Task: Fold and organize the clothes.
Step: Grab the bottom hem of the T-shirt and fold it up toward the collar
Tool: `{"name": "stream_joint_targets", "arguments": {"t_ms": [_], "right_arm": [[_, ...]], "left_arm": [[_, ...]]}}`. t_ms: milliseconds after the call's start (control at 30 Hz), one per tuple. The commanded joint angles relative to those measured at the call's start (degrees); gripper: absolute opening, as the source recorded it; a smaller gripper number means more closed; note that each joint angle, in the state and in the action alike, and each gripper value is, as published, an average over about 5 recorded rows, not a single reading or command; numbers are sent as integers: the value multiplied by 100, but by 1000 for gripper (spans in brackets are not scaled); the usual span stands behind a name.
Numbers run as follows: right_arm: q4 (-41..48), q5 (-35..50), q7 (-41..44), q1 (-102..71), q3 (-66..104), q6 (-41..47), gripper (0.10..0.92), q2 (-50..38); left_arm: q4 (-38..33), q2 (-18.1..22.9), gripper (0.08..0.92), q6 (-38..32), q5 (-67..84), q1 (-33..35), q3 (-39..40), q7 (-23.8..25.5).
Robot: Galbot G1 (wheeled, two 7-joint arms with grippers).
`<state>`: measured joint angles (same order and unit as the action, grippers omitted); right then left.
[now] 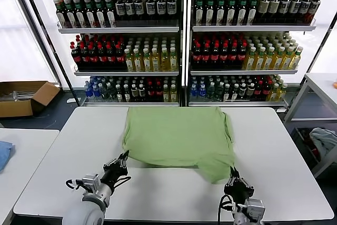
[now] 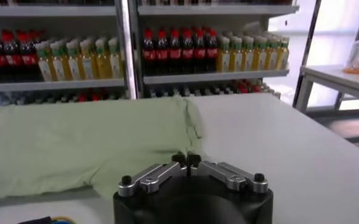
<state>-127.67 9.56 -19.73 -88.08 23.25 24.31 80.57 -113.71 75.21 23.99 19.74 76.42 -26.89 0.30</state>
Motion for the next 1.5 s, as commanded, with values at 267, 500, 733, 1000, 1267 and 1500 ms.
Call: {"name": "stream_joint_targets", "arguments": {"t_ms": [267, 500, 733, 1000, 1267, 1500], "right_arm": [[1864, 234, 191, 2520, 10, -143, 110, -393], [3028, 404, 308, 3696, -196, -105, 110, -592], [3799, 453, 422, 4280, -523, -16, 110, -730], [4235, 414, 566, 4430, -761, 48, 110, -792], [4510, 366, 572, 4622, -816, 342, 141, -583], [4379, 1139, 87, 4721, -659, 475, 331, -108]], "left_arm": [[1930, -94, 83, -186, 395, -2287, 256, -89], [3057, 12, 83, -239, 310, -3127, 495, -83], [3794, 125, 83, -161, 112, -3509, 624, -123], [4139, 220, 83, -125, -4, -3617, 711, -99], [4142, 278, 83, -113, -43, -3701, 728, -76], [3731, 274, 191, 179, -11, -3606, 668, -379]]}}
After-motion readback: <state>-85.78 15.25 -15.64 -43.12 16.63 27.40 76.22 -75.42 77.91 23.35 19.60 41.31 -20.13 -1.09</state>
